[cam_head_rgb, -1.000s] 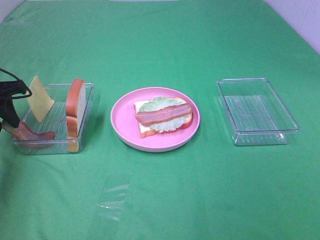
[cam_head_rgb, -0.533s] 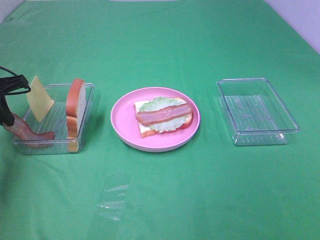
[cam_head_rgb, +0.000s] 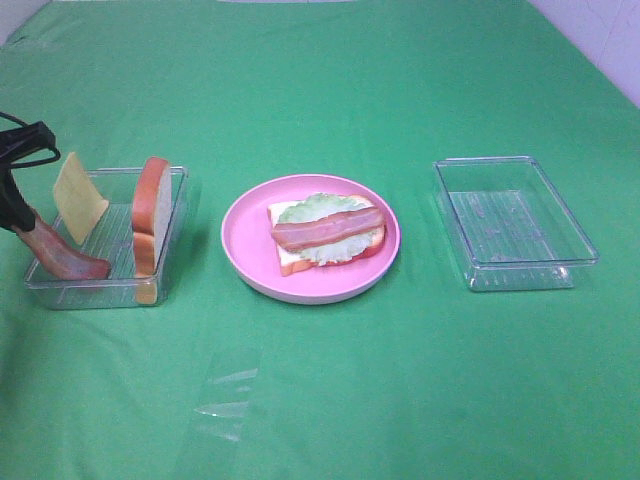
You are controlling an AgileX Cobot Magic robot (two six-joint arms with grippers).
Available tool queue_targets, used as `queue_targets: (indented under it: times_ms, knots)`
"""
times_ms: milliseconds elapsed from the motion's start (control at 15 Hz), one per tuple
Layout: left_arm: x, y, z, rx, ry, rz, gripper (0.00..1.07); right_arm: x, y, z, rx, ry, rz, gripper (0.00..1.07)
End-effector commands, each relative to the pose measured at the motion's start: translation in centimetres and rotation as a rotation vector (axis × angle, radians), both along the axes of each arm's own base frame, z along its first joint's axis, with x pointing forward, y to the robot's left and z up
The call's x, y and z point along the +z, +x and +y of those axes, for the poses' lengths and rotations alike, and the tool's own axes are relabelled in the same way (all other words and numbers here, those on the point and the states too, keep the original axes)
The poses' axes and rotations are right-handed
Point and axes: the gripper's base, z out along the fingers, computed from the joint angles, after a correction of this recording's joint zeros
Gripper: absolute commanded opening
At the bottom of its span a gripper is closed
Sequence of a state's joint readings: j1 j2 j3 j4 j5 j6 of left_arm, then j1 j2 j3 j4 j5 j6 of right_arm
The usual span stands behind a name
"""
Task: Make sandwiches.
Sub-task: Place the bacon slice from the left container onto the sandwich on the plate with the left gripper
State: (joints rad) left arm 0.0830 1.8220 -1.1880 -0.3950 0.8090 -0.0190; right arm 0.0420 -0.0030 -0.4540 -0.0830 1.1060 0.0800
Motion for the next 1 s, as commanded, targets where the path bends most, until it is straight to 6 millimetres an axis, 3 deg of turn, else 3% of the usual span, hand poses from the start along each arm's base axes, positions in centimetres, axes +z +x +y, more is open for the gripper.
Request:
queue_targets:
  times_ms: [67, 133, 333, 600, 733, 867, 1000]
  knots:
    - [2.9, -0.8, -0.7, 0.006, -0.058, -0.046, 0.0, -0.1, -0.3, 0.0, 0.001, -0.006, -0.028, 0.95]
    - [4.1, -1.1, -1.0, 0.008, -0.087, -0.064, 0.0, -0.1, -0.3, 0.0, 0.001, -0.006, -0.028, 0.95]
    - [10.4, -2.2, -1.6, -0.036, -0.124, -0.223, 0.0, -0.1, -0.3, 0.0, 0.001, -0.006, -0.028, 0.95]
    - [17.5, -1.9, -2.1, -0.02, -0.202, -0.447, 0.0, -0.1, -0.3, 0.0, 0.001, -0.006, -0.028, 0.95]
    - [19.1, -1.5, -2.4, -0.009, -0.254, -0.505, 0.0, -0.1, -0.3, 0.0, 0.001, -0.006, -0.028, 0.95]
    - [19.4, -1.3, -2.9, -0.005, -0.275, -0.529, 0.0, -0.1, -0.3, 0.0, 0.001, -0.006, -0.028, 0.95]
    - [19.0, -0.8, -4.9, -0.046, -0.282, -0.537, 0.0, -0.1, -0.3, 0.0, 0.001, -0.006, -0.028, 0.95]
